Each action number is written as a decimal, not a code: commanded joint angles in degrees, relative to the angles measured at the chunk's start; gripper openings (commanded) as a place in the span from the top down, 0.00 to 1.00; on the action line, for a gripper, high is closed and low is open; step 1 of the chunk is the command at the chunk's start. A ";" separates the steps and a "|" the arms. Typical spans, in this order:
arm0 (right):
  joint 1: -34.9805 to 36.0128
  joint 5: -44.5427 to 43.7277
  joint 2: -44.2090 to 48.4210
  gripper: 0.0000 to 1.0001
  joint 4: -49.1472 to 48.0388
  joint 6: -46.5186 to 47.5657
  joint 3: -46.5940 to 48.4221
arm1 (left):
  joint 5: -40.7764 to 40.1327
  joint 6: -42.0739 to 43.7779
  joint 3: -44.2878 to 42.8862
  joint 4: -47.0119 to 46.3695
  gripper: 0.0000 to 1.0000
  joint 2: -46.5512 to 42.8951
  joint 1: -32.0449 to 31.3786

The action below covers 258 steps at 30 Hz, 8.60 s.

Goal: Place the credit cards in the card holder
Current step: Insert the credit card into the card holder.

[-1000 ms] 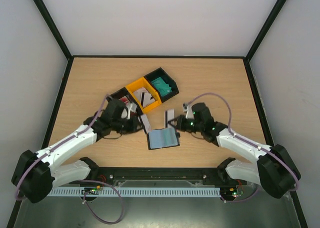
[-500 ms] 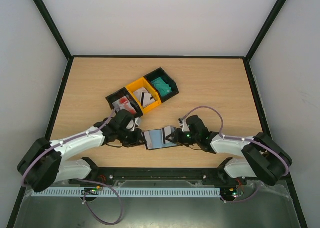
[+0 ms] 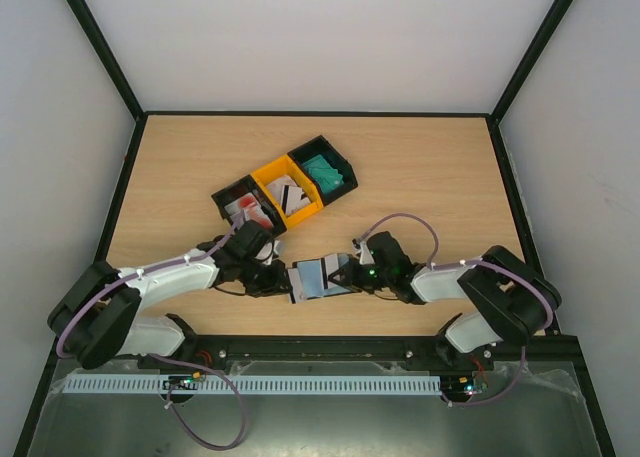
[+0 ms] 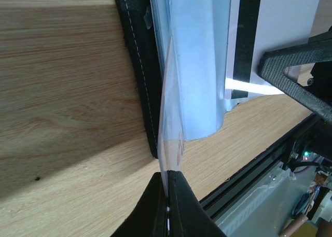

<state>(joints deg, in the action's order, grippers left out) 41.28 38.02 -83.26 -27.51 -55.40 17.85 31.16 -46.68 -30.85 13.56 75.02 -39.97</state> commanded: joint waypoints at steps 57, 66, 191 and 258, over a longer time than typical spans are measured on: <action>8.09 3.27 -18.09 0.94 -26.29 -9.91 0.09 | -4.54 4.13 -1.53 8.73 0.98 -2.08 -0.20; 8.71 3.59 -20.60 0.95 -30.49 -12.83 0.79 | -4.36 4.49 -0.36 8.35 0.98 -2.82 -0.20; 24.21 -30.82 -9.35 0.37 35.20 7.82 29.00 | -8.22 3.78 1.54 7.66 0.98 -7.79 -0.11; 17.32 -38.15 -3.50 0.66 39.43 4.16 17.74 | -7.75 -16.38 12.53 -36.62 0.98 1.31 -7.23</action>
<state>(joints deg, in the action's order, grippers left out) 58.85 -1.85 -84.86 13.34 -50.00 37.67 22.11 -59.86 -20.18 -17.76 75.07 -46.76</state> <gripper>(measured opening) 0.338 0.027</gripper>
